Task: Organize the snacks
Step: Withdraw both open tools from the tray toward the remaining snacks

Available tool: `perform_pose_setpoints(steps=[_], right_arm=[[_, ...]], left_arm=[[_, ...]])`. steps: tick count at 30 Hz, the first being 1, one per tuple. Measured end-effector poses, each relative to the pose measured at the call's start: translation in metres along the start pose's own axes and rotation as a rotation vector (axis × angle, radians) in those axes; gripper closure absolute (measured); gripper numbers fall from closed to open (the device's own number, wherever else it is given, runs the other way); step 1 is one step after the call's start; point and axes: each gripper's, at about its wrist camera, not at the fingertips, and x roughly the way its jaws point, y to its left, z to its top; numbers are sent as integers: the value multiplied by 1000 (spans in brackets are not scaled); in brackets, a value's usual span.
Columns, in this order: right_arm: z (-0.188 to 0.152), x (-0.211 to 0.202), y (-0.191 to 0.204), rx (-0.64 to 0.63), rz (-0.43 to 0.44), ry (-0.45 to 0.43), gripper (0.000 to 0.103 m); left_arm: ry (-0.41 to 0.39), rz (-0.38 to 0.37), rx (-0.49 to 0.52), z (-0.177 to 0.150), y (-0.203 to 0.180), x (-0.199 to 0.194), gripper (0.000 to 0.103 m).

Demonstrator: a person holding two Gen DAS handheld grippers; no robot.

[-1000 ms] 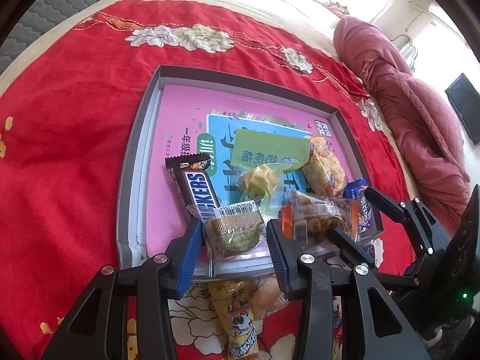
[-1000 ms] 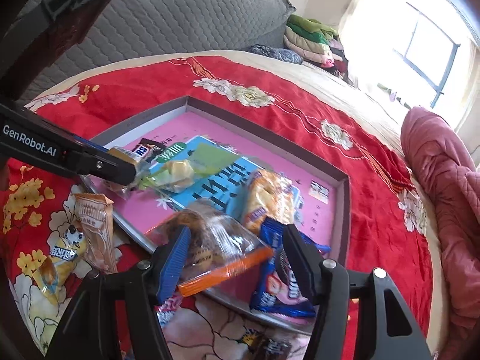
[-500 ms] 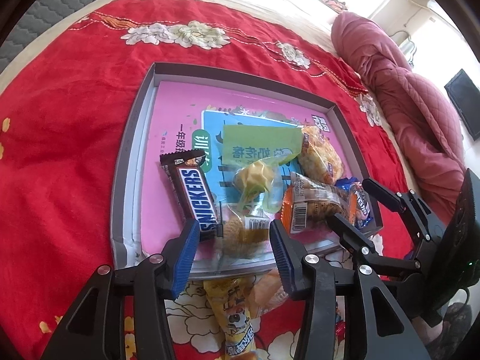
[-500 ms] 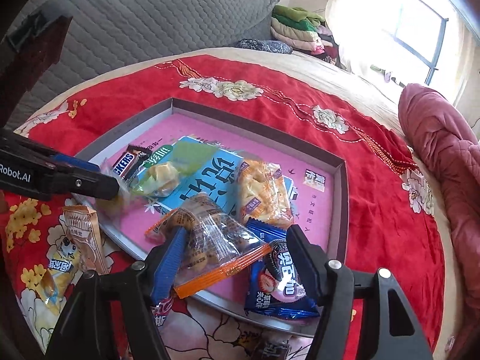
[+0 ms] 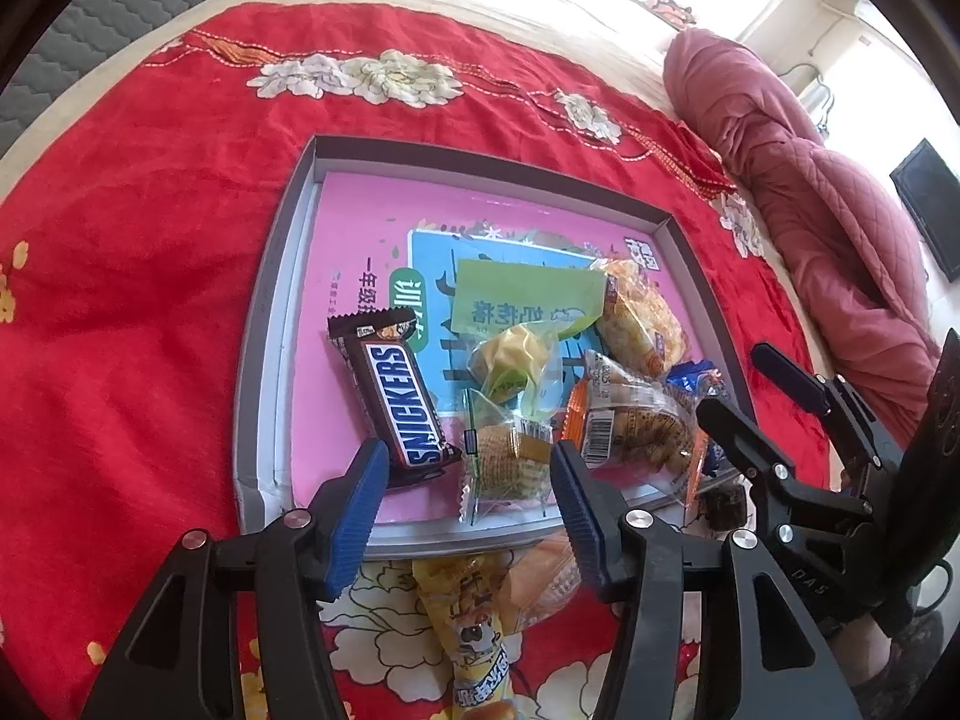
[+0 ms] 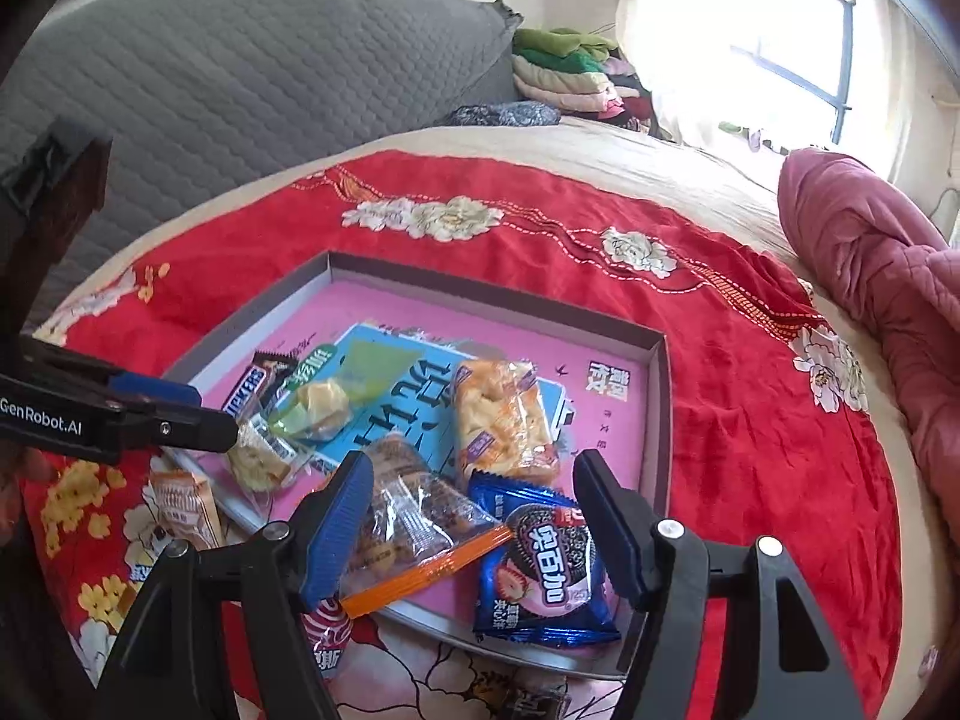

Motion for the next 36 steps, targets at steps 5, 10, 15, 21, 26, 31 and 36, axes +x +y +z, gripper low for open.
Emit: perform_pose_setpoints(steps=[5,10,15,21,26,31,36], right_arm=[[3,-6,-7,35,2,-26,29],[4,-7,-14,73,18,-32,28],[4,-9,-18,97,23,-41,25],[7,-17,-25,128,28,-67,23],[8,-22,-30,147,28,-82,23],[9,-26,-33,154,24,-90,23],[10,-29,-33,153,18,-98,23]], left_arm=[[-10,4,0,2,-1,-4,45],[-17,8,0,2,-2,-9,42],[-25,6,-1,4,-3,-15,40],[-37,9,-2,5,-4,-23,40],[-43,9,-5,5,-4,-28,40],[-51,8,0,5,-7,-34,40],[-55,5,-3,4,-8,-39,40]])
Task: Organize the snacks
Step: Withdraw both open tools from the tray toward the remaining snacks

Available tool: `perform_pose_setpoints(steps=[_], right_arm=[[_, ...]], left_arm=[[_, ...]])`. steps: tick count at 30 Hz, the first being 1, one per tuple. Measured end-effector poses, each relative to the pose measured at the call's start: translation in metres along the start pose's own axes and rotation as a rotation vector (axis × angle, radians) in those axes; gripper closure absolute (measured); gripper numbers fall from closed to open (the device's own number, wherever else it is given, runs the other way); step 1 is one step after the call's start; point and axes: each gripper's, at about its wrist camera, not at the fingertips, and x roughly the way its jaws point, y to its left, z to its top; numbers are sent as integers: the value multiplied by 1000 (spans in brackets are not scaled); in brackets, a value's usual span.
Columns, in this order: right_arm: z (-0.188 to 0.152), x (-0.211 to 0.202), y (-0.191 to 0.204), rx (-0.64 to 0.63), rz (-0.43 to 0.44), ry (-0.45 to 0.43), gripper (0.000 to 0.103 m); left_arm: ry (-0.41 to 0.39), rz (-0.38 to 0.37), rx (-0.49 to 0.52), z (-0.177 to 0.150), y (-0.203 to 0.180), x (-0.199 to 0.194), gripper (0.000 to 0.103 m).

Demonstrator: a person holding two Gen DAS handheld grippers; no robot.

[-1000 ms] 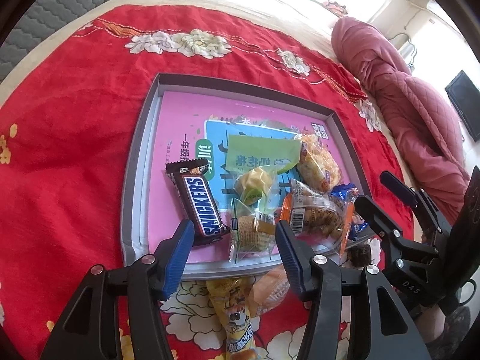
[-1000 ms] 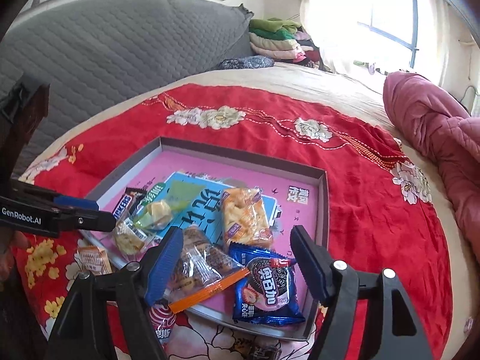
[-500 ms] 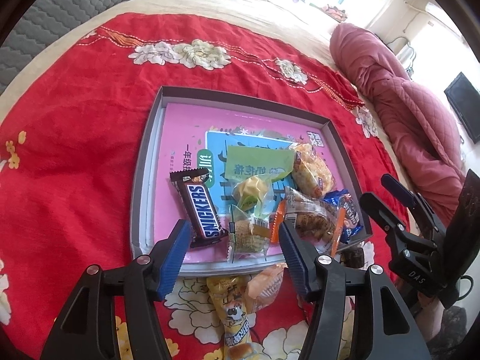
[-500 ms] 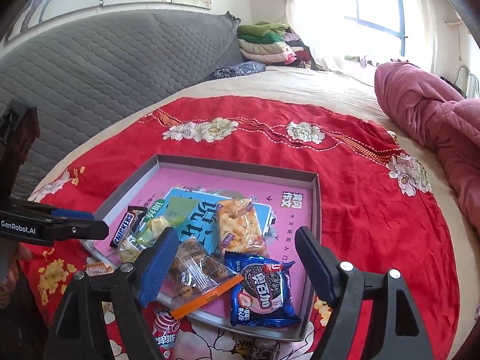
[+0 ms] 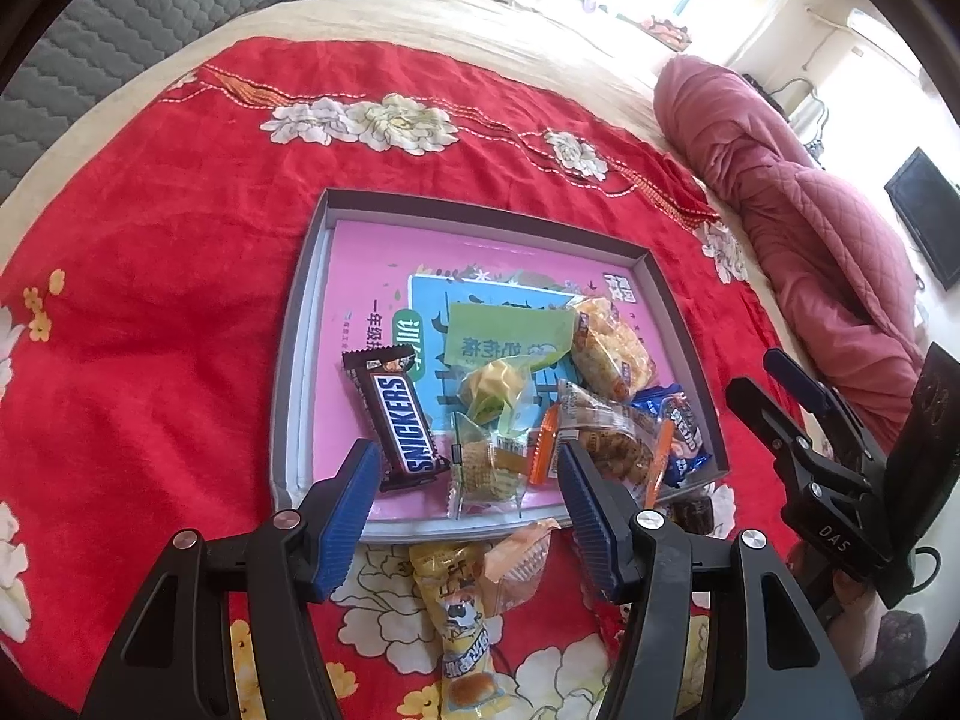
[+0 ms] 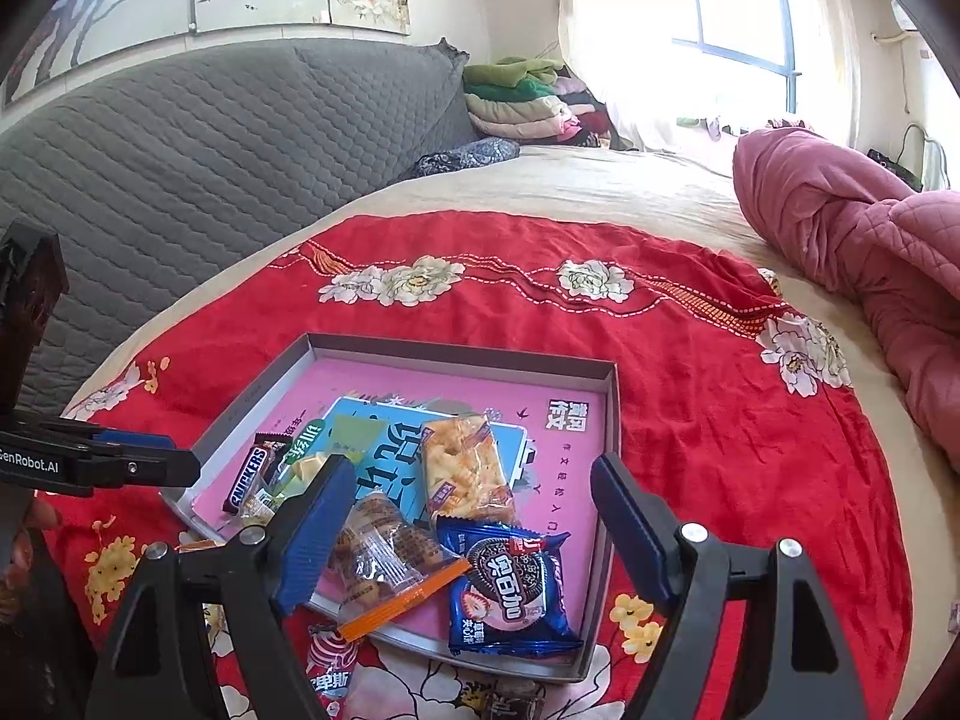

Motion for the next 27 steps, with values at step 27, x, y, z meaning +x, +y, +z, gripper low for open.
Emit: perform_pose_setpoints(steps=[27], right_arm=[[-18,-32,-21,97,-25,23,23]], left_arm=[[25,-29,41,-15,-11,-12,40]])
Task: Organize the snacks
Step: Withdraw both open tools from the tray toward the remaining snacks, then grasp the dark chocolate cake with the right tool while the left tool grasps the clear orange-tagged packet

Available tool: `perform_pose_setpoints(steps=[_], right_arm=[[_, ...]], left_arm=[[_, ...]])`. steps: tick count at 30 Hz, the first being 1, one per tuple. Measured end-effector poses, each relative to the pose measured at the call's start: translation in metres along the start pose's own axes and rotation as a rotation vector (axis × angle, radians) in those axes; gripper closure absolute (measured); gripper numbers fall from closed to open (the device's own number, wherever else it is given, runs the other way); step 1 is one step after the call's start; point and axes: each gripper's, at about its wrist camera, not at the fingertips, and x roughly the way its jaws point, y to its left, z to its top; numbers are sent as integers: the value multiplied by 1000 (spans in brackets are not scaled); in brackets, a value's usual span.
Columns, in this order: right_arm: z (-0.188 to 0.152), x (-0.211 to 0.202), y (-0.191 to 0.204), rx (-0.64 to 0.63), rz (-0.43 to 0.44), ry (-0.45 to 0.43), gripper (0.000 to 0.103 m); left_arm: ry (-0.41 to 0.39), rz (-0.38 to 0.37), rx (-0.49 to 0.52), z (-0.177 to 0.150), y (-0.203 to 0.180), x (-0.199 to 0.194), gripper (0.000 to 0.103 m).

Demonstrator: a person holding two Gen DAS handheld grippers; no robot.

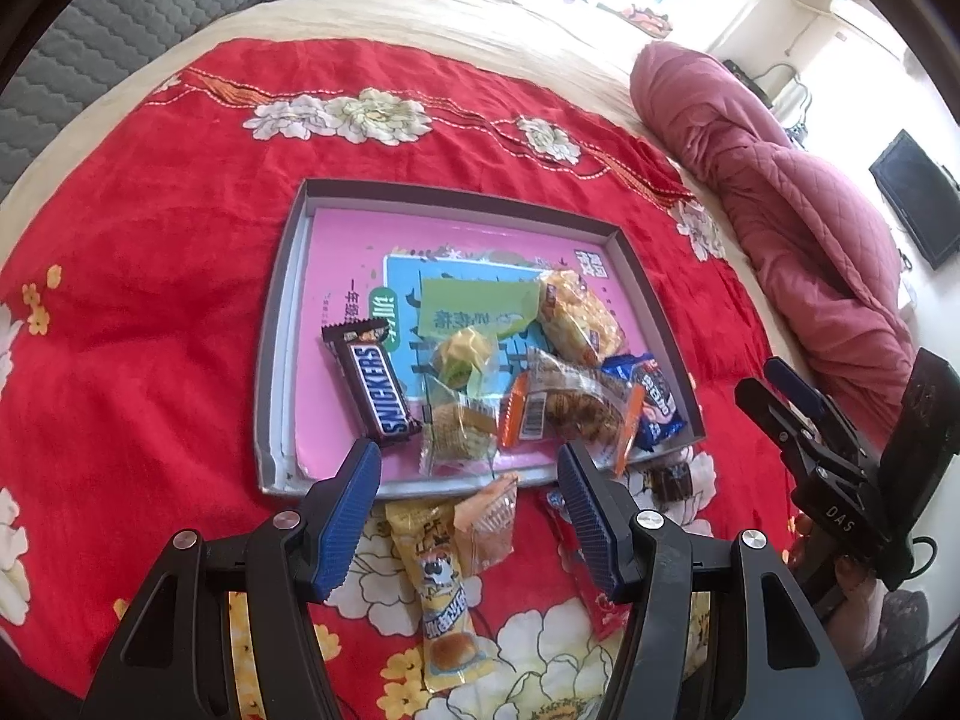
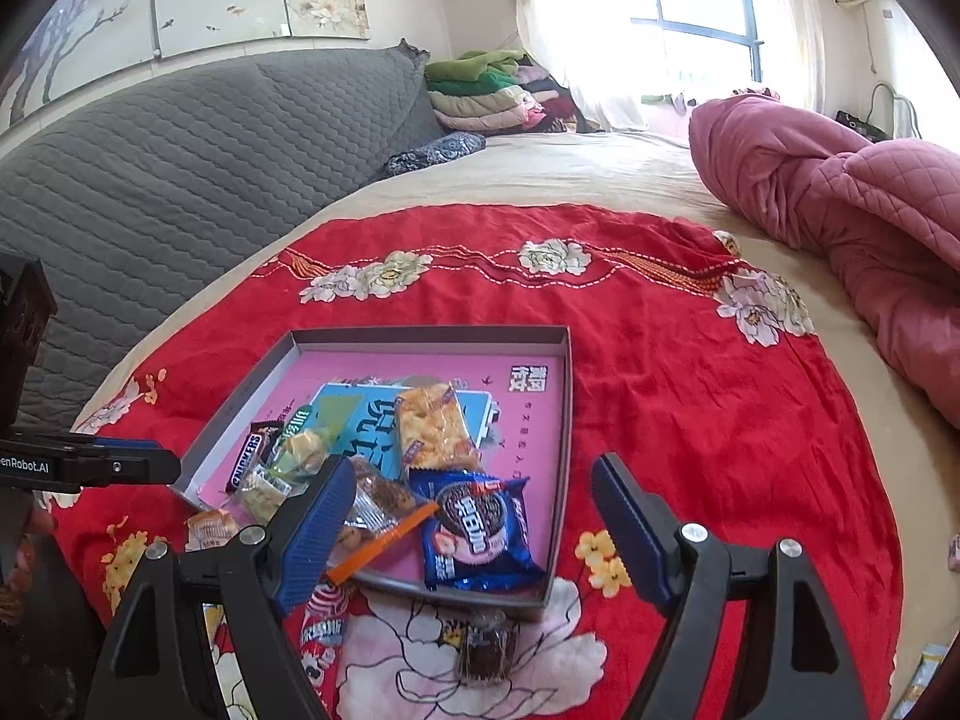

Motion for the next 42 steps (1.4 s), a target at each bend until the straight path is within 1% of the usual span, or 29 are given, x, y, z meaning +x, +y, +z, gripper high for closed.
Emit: perform_pose_setpoints(steps=[8,20,34,40,42], right_arm=[[-14,-3,2,33,10,42,23],[-32,2,5,53,-12,117,23],[-58,25,-5,91,-61,261,23],[-63,36,-4,80,-64,293,32],[-65,38,-3,74,-63,302,38]], left_arm=[[22,-6,15,-11,-4,3,40],[62,-4,45,-25,-11,14,40],[78,-3,80,-34,-19,27,40],[84,-3,79,-34,-18,32,40],[83,-6,80,-34,-19,33,40]])
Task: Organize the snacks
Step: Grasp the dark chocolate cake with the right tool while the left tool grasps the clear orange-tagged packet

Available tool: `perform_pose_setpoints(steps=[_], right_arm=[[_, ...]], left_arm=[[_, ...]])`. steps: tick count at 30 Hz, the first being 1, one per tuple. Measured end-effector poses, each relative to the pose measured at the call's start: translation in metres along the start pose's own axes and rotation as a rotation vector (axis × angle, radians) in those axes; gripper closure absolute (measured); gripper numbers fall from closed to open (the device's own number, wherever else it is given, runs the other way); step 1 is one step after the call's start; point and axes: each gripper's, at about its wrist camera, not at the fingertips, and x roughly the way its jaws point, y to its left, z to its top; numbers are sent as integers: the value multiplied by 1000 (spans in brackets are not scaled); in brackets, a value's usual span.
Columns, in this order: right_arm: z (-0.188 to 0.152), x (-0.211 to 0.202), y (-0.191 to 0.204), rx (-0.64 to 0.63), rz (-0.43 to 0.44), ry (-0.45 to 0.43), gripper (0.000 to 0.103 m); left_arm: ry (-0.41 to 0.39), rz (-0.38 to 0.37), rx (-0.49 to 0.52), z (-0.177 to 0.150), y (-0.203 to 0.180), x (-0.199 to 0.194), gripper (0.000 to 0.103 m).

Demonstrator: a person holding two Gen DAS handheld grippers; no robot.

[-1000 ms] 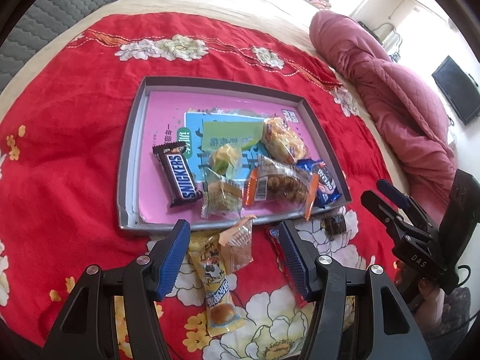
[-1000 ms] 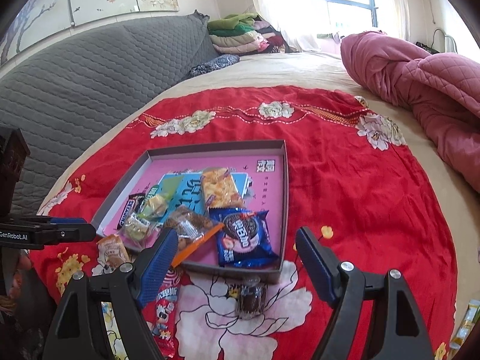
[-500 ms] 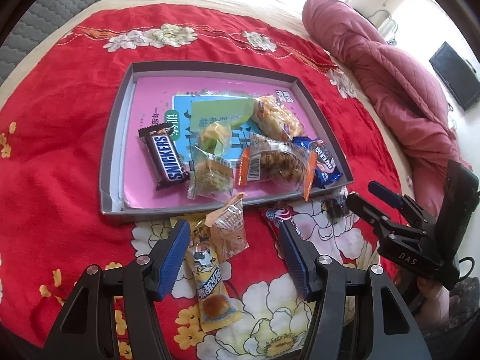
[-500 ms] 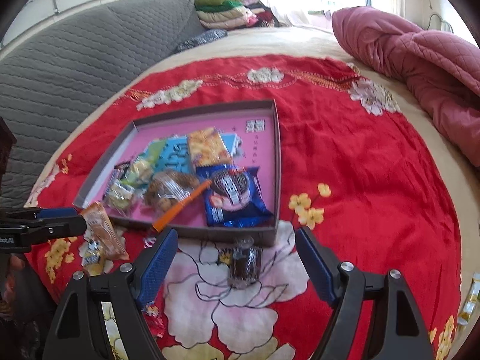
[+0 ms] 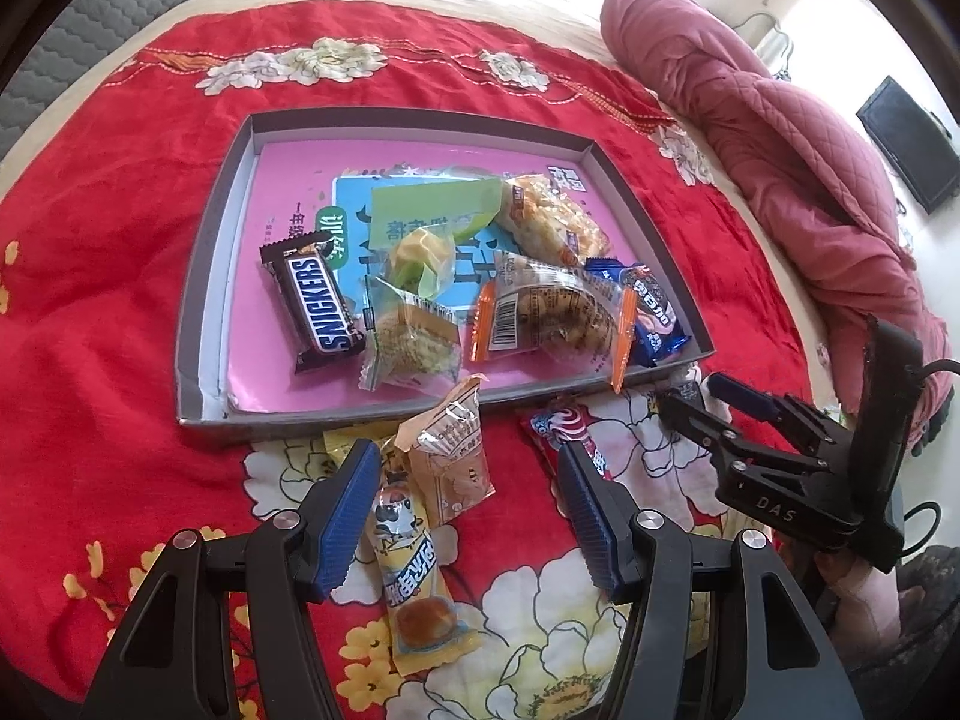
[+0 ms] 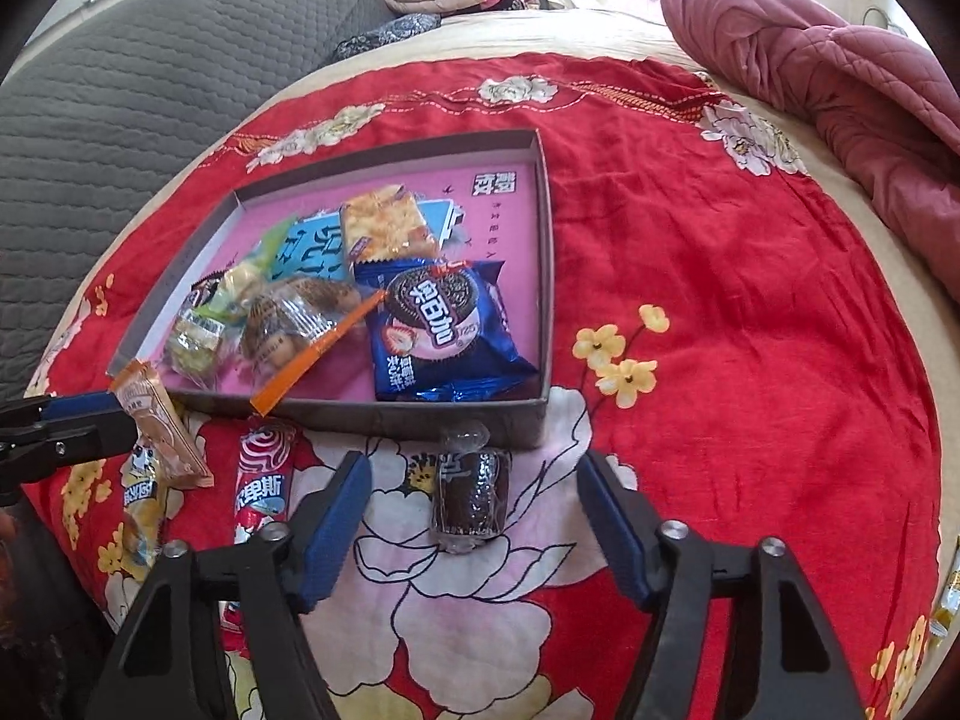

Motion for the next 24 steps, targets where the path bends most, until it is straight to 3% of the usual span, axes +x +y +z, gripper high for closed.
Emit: perform_pose_setpoints(steps=[9,17,18,20,24], right_arm=[[-1,12,0,8,24,43,61],[-1,15,-4,19,26,55,67],[-1,15,-4,22,28,55,67],[-1,15,-5,25,31,56,67],[0,16,-5,25,31,56,68]], left_arm=[[5,-6,11,1,-4,8,40],[4,13,8,3,-5,15,40],[4,15,9,3,-5,16,42],[6,24,9,2,-5,18,54],[9,37,8,3,-4,20,60]])
